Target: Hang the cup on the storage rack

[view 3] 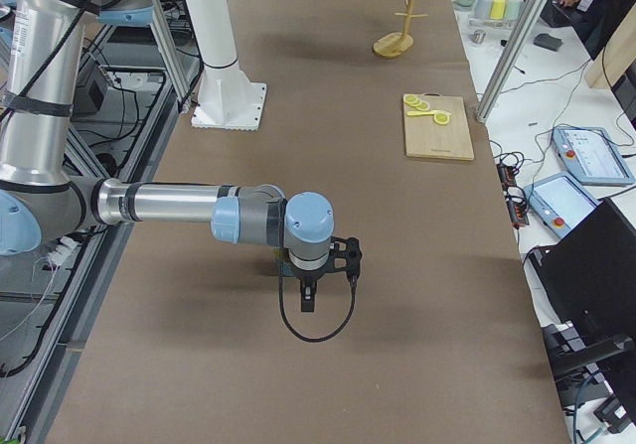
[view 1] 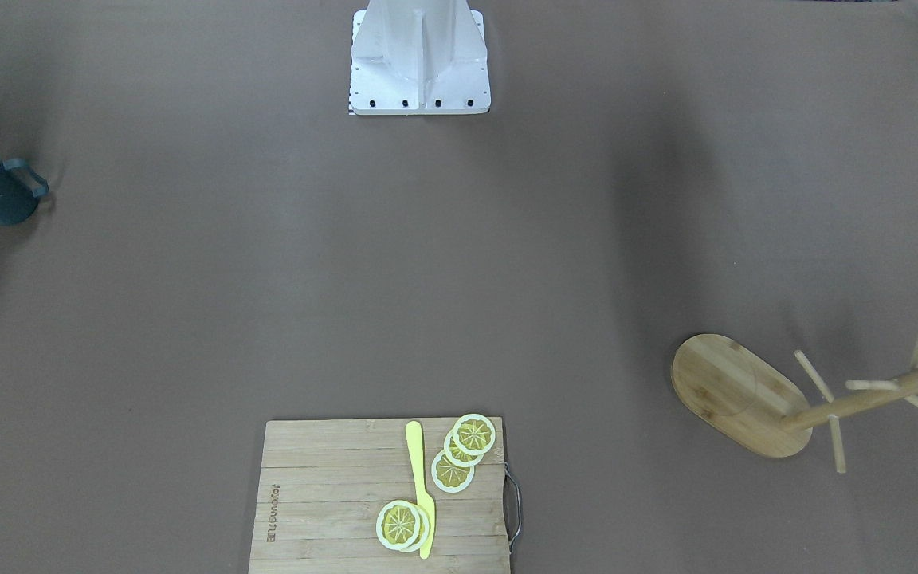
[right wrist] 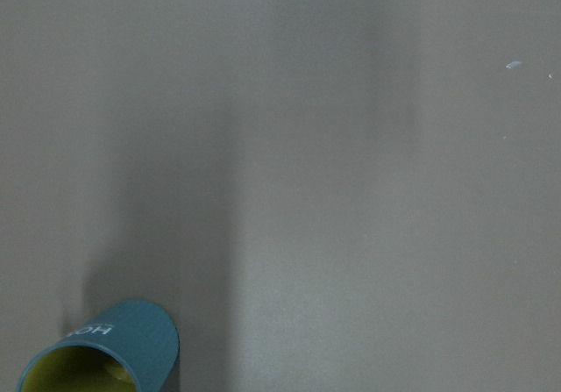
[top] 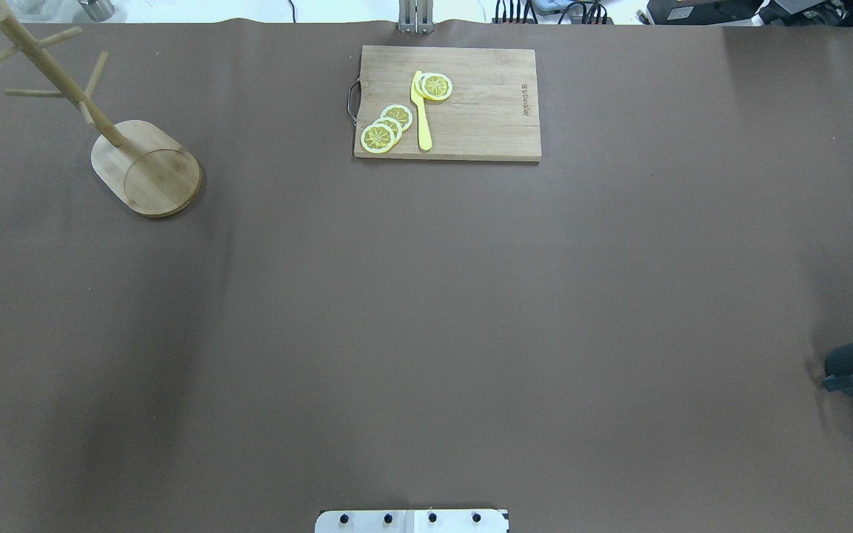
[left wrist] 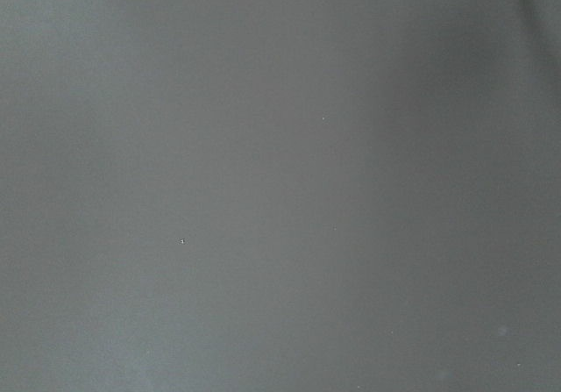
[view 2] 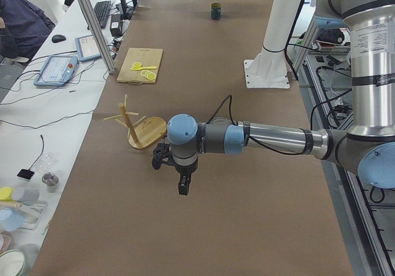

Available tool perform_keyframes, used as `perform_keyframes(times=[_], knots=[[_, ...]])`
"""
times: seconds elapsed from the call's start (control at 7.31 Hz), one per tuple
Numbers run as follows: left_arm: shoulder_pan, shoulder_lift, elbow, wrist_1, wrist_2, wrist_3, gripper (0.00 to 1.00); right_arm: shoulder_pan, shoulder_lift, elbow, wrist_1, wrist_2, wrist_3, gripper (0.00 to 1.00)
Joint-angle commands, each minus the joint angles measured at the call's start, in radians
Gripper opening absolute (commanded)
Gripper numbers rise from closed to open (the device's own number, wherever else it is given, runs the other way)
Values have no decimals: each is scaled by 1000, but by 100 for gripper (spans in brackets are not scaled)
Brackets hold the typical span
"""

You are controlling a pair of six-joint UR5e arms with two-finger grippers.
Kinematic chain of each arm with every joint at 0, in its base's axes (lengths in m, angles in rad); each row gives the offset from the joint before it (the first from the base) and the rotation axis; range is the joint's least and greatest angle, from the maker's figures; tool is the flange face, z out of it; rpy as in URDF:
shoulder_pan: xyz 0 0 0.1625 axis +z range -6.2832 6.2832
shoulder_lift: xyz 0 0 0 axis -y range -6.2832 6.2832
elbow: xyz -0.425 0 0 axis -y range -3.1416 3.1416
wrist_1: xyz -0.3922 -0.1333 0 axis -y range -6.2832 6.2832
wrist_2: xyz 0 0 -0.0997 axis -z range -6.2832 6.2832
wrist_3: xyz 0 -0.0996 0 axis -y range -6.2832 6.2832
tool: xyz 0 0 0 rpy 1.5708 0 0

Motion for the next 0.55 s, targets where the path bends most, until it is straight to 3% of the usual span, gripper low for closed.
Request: perform_keyframes(times=[0.0, 0.41], knots=[[0, 0, -20, -10, 1, 4, 99, 0, 3, 8, 0, 26, 0, 100], [0, -34, -15, -49, 1, -2, 99, 0, 20, -1, 14, 37, 9, 100]])
